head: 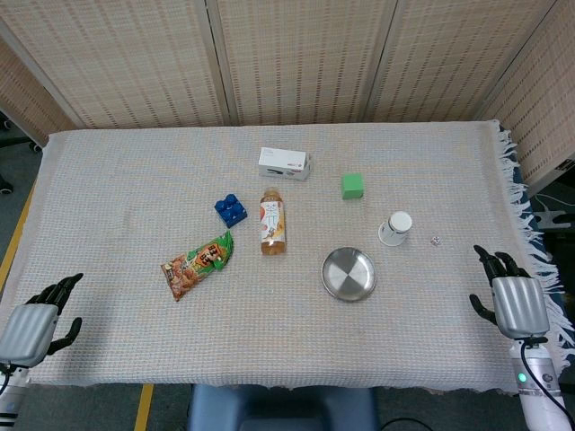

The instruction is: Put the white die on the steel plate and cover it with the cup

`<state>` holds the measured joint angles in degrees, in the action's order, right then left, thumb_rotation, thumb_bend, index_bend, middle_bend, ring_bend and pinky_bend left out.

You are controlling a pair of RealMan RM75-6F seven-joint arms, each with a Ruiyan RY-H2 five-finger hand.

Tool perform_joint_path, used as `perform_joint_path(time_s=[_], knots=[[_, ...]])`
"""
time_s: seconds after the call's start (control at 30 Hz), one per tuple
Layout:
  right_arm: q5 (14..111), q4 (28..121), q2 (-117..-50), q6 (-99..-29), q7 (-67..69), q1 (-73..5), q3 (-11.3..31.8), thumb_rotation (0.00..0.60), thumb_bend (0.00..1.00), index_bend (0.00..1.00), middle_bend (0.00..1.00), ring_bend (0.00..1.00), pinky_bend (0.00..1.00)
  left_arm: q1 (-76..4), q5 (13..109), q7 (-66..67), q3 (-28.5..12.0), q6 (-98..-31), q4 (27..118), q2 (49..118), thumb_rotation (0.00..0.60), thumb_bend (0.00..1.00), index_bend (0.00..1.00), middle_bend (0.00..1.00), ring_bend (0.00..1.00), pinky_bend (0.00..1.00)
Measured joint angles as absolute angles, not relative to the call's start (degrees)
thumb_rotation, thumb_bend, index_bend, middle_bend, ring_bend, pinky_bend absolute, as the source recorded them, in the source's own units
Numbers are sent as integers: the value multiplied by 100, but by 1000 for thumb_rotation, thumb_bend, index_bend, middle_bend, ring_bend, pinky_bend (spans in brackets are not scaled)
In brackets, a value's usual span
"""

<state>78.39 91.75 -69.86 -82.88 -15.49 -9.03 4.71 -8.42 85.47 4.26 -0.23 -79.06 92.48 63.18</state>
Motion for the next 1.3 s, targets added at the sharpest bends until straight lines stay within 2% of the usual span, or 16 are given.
perform_joint_path(time_s=[0.2, 0.27, 0.43, 0.57, 0.87, 1.3], knots=[[7645, 9183, -6981, -8079, -1640, -950, 539, 600, 143, 145, 265, 173, 448, -902, 8640, 404, -12, -7855, 9204, 6350, 600, 445, 77, 127, 205, 406], [7573, 9148, -6994, -8014, -1624, -995, 602, 600, 143, 187, 298, 233, 461, -923, 8690, 358, -4, -7842, 9168, 6364, 600, 446, 77, 127, 205, 406], [7472, 8839, -7182, -7951, -1632, -1129, 771, 600, 143, 295, 611, 587, 644, -1017, 8724, 206, -12, -7724, 9016, 6414, 600, 446, 77, 127, 206, 406], [7353, 8486, -7360, -7696, -1612, -1329, 899, 600, 142, 332, 751, 734, 726, -1059, 8679, 125, -24, -7654, 8979, 6423, 600, 446, 77, 127, 205, 407], [6804, 7518, -7626, -6403, -1408, -2030, 1226, 600, 143, 337, 803, 811, 783, -1069, 8748, 65, -6, -7703, 8953, 6428, 600, 447, 77, 128, 205, 407], [6410, 5904, -8249, -4821, -598, -2870, 1376, 600, 143, 442, 842, 851, 818, -1080, 8723, 15, 4, -7693, 8939, 6415, 600, 445, 77, 129, 224, 408]])
